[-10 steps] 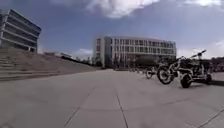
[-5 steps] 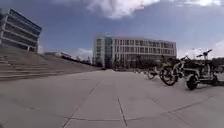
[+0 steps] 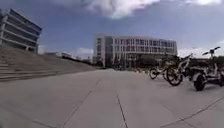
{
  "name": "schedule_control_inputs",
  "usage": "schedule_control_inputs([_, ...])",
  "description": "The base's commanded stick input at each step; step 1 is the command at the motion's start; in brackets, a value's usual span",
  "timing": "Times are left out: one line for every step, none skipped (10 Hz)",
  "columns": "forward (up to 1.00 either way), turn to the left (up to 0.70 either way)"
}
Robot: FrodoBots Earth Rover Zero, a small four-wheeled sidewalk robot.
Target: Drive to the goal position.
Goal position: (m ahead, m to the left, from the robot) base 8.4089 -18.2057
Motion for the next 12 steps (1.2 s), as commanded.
schedule_control_inputs([0.5, 0.01])
schedule_control_inputs([0.5, 0.01])
schedule_control_inputs([0.5, 0.01])
schedule_control_inputs([0.5, 0.01])
schedule_control_inputs([0.5, 0.01])
schedule_control_inputs([0.5, 0.01])
schedule_control_inputs([0.5, 0.01])
schedule_control_inputs([0.5, 0.01])
schedule_control_inputs([0.5, 0.01])
schedule_control_inputs([0.5, 0.01])
schedule_control_inputs([0.5, 0.01])
schedule_control_inputs([0.5, 0.01])
